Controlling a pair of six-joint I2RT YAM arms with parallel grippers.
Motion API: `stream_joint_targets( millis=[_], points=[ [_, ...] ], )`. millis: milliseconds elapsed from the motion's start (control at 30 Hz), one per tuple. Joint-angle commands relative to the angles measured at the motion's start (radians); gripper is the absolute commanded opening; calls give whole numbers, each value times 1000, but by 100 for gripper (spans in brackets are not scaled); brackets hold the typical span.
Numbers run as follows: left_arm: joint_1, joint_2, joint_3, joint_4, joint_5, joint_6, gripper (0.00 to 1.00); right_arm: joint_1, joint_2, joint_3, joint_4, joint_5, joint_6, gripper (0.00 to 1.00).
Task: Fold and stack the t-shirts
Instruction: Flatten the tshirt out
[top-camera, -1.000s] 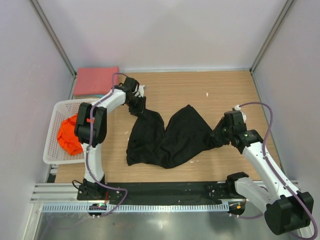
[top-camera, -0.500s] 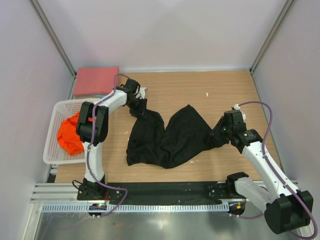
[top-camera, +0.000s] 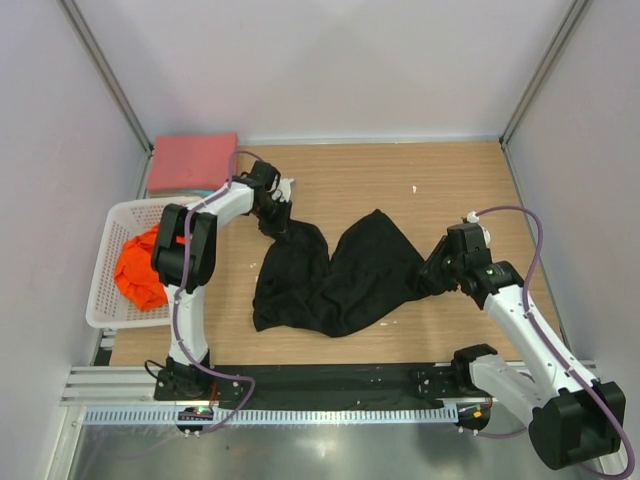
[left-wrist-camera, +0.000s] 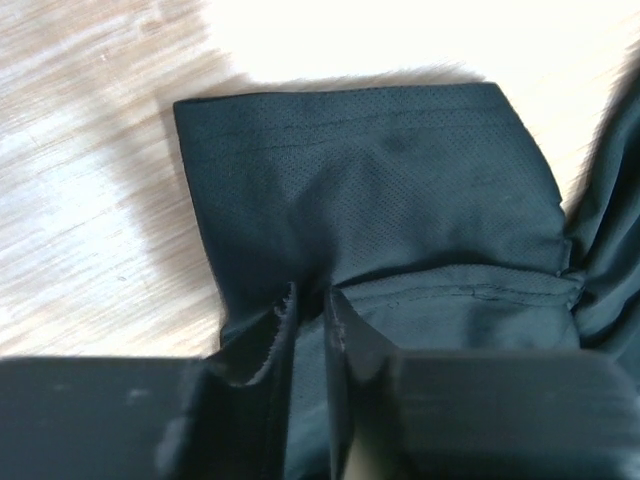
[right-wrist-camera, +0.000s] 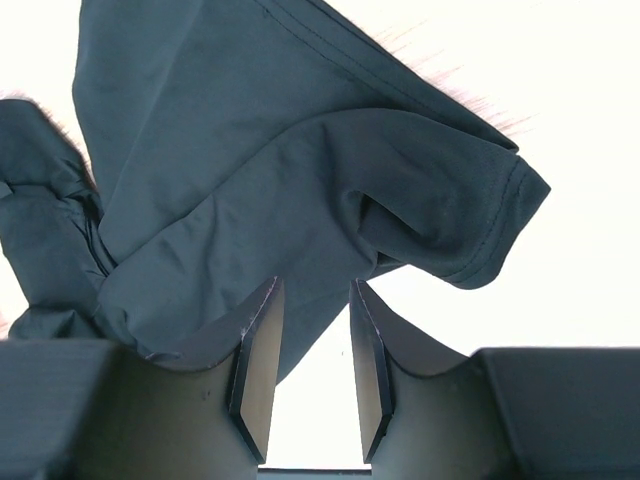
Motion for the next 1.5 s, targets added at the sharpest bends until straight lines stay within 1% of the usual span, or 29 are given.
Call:
stream_joint_targets(
  millis=[0, 33, 67, 100, 233, 333, 367, 400, 433, 633, 667, 700, 733, 800, 833, 1100, 1267, 1467],
  points=[
    [-6, -60, -12, 9, 23, 8, 13, -2, -18, -4, 27, 7, 8, 38],
    [-7, -67, -12, 7, 35, 2, 4, -2, -16, -4, 24, 16, 12, 38],
    [-7, -77, -11, 4, 37, -12, 1, -2, -10, -2, 22, 22, 23, 38],
    [-7, -86, -5, 2, 40, -21, 0, -2, -5, 1, 19, 29, 29, 38],
    [-7, -180, 2, 2, 48, -73, 0, -2, 34, 39, -4, 86, 55, 38],
    [-7, -211, 14, -33, 26, -90, 13, -4, 70, 73, -4, 91, 60, 38],
    [-7, -221, 17, -39, 38, -89, 11, -2, 79, 79, -6, 85, 61, 38],
    [-7, -226, 14, -42, 40, -89, 3, -2, 81, 87, -6, 83, 64, 38],
    [-8, -231, 9, -42, 43, -89, 0, -4, 79, 91, -9, 83, 67, 38],
    [-7, -291, -55, -11, 43, -103, 0, -2, 55, 100, -15, 92, 103, 38],
    [-7, -289, -57, -11, 34, -98, 1, -2, 53, 103, -19, 85, 106, 39],
    [-7, -277, -61, -7, 11, -90, 7, -2, 53, 102, -21, 76, 110, 39],
    [-7, -269, -63, 5, -3, -75, 21, -2, 48, 96, -19, 71, 112, 39],
    [-5, -225, -51, 6, -14, -57, 26, -2, 39, 87, -13, 63, 118, 38],
    [-5, -206, -44, -1, 5, -43, 30, -4, 32, 76, -7, 57, 120, 38],
    [-5, -104, -8, 25, -8, -3, 37, -2, 18, 62, 13, 39, 103, 39],
    [-5, -70, 8, 22, -11, 8, 36, -2, 31, 65, 19, 30, 93, 39],
    [-5, -33, 5, 32, 19, 39, 37, -1, 31, 54, 30, 22, 93, 39]
  ],
)
